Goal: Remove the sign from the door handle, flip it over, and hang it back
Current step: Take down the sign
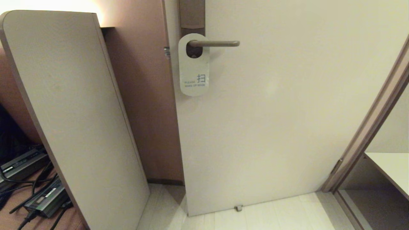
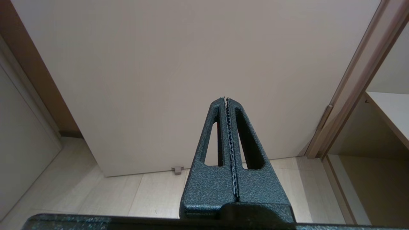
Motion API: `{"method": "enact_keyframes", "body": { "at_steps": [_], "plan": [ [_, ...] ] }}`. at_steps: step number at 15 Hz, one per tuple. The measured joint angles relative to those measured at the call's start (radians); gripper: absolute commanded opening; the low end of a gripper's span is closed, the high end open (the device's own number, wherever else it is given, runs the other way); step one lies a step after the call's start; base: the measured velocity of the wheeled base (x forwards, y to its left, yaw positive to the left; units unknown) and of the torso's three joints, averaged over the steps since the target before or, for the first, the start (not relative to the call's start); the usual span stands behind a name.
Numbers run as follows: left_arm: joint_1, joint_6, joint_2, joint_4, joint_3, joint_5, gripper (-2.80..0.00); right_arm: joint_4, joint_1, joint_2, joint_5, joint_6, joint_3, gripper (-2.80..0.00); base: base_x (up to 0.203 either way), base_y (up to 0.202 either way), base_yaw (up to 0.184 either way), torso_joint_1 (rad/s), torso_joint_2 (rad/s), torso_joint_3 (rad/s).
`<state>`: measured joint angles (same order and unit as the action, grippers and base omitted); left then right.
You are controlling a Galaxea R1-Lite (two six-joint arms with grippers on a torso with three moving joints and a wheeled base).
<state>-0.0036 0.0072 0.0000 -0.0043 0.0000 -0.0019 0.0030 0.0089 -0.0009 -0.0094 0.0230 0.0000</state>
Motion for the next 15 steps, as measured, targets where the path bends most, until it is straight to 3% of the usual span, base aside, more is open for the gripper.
{"method": "enact_keyframes", "body": {
  "at_steps": [10,15],
  "plan": [
    [-0.001,0.043,0.0,0.011,-0.011,-0.021,-2.8,0.0,0.0,0.0,0.0,0.0,0.0,-2.8,0.0,0.0,0.0,0.0,0.0,0.0],
    [-0.003,0.011,0.102,0.036,-0.143,-0.064,-2.8,0.0,0.0,0.0,0.0,0.0,0.0,-2.8,0.0,0.0,0.0,0.0,0.0,0.0]
  ]
}}
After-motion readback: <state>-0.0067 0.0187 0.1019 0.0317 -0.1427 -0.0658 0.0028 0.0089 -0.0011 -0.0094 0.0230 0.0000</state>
